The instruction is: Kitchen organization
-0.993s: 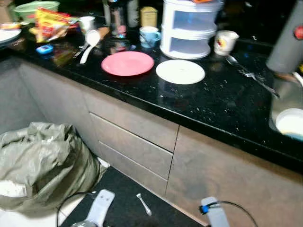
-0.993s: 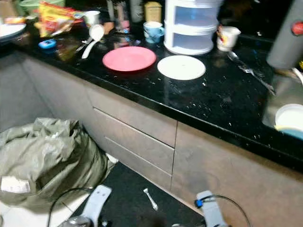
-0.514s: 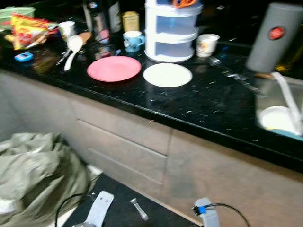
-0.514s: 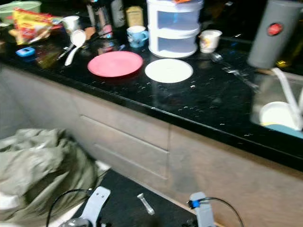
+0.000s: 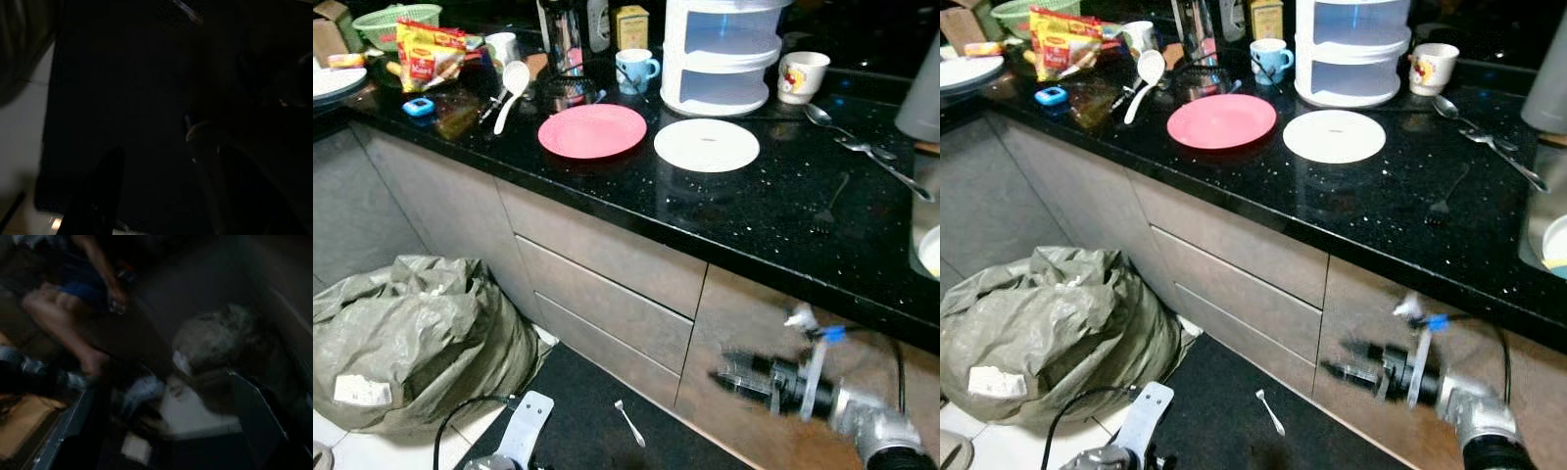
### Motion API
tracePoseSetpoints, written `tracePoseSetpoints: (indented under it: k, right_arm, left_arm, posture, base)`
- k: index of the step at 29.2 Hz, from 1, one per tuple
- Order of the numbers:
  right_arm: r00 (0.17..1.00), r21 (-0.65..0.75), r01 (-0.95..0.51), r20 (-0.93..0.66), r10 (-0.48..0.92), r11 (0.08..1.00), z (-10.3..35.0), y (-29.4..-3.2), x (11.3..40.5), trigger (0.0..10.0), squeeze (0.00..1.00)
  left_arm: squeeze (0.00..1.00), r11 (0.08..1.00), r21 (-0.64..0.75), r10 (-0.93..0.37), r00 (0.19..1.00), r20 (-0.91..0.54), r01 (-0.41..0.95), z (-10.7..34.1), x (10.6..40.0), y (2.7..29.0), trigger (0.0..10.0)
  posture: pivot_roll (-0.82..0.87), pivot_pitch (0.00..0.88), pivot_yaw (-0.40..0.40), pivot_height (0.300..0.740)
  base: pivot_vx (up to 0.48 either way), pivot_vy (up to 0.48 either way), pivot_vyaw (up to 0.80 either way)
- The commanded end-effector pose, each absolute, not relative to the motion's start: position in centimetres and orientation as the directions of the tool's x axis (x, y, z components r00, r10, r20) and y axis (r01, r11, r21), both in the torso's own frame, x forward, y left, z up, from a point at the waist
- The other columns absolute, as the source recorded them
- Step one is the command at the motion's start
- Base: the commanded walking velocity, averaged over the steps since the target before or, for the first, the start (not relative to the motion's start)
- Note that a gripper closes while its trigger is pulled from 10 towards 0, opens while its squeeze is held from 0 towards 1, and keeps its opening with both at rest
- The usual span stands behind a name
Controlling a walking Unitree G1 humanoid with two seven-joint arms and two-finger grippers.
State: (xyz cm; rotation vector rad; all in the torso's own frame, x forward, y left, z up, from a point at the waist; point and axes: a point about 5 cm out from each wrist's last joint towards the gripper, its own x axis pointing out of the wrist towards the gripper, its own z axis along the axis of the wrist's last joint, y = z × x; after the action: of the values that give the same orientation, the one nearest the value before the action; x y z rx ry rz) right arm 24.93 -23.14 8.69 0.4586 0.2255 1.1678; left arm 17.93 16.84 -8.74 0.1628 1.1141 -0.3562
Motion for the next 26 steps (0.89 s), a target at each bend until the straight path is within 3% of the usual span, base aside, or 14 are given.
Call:
tracePoseSetpoints:
  k: [1,2,5,10,12,13,14,17,18,20,25,26]
  right_arm:
    - [0.242,0.394,-0.908,0.214,0.946,0.143,12.4,-21.6,24.6,10.0,1.00]
    - [0.242,0.394,-0.908,0.214,0.946,0.143,12.4,-21.6,24.6,10.0,1.00]
    - [0.036,0.289,-0.956,0.258,0.966,-0.042,16.0,-19.4,23.2,10.0,1.00]
    - [-0.049,0.216,-0.969,0.298,0.953,-0.117,18.0,-17.6,22.6,10.0,1.00]
    - [-0.013,0.152,-0.986,0.330,0.944,-0.067,19.1,-16.7,23.3,10.0,1.00]
    - [0.049,0.089,-0.996,0.368,0.929,0.017,20.2,-15.8,24.1,10.0,0.56]
    - [0.128,0.058,-0.992,0.399,0.908,0.114,21.3,-14.8,25.2,10.0,0.00]
    - [0.287,0.009,-0.950,0.421,0.861,0.313,23.6,-12.2,27.3,10.0,0.00]
    - [0.287,0.009,-0.950,0.421,0.861,0.313,23.6,-12.2,27.3,10.0,0.00]
    - [0.385,0.026,-0.911,0.410,0.827,0.412,24.8,-10.6,28.5,10.0,0.00]
    - [0.435,-0.100,-0.867,0.325,0.840,0.488,25.1,-7.8,29.1,10.0,0.00]
    - [0.476,-0.111,-0.840,0.321,0.819,0.531,25.0,-7.7,29.5,10.0,0.00]
  left_arm:
    - [0.00,0.933,-0.044,-0.189,0.379,-0.906,0.358,-8.8,17.7,17.3,10.0]
    - [0.00,0.933,-0.044,-0.189,0.379,-0.906,0.358,-8.8,17.7,17.3,10.0]
    - [0.00,0.932,-0.045,-0.190,0.379,-0.906,0.360,-8.8,17.7,17.3,10.0]
    - [0.00,0.931,-0.046,-0.192,0.379,-0.905,0.362,-8.8,17.7,17.2,10.0]
    - [0.00,0.931,-0.047,-0.193,0.379,-0.905,0.363,-8.8,17.7,17.2,10.0]
    - [0.00,0.930,-0.047,-0.194,0.378,-0.905,0.364,-8.8,17.7,17.2,10.0]
    - [0.00,0.930,-0.047,-0.194,0.379,-0.905,0.365,-8.8,17.7,17.2,10.0]
    - [0.00,0.930,-0.045,-0.193,0.379,-0.905,0.366,-8.8,17.7,17.3,10.0]
    - [0.00,0.930,-0.045,-0.193,0.379,-0.905,0.366,-8.8,17.7,17.3,10.0]
    - [0.00,0.929,-0.044,-0.193,0.379,-0.905,0.367,-8.8,17.7,17.3,10.0]
    - [0.00,0.932,-0.042,-0.190,0.385,-0.903,0.360,-8.8,17.8,17.3,10.0]
    - [0.00,0.933,-0.041,-0.188,0.388,-0.902,0.357,-8.8,17.8,17.3,10.0]
  posture:
    - [-0.03,0.000,0.055,0.740]
    - [-0.03,0.000,0.055,0.740]
    - [-0.03,0.000,0.053,0.740]
    - [-0.04,0.000,0.050,0.740]
    - [-0.04,0.000,0.049,0.740]
    - [-0.04,0.000,0.050,0.740]
    - [-0.04,0.000,0.050,0.740]
    - [-0.03,0.000,0.055,0.740]
    - [-0.03,0.000,0.055,0.740]
    - [-0.03,0.000,0.053,0.740]
    - [-0.02,0.000,0.046,0.740]
    - [-0.02,0.000,0.046,0.740]
  base:
    - [0.000,0.000,0.00]
    - [0.000,0.000,0.00]
    - [0.000,0.000,0.00]
    - [0.000,0.000,0.00]
    - [0.000,0.000,0.00]
    - [0.000,0.000,0.00]
    - [0.000,0.000,0.00]
    - [0.000,0.000,0.00]
    - [0.000,0.000,0.00]
    - [0.000,0.000,0.40]
    - [0.000,0.000,0.79]
    - [0.000,0.000,0.61]
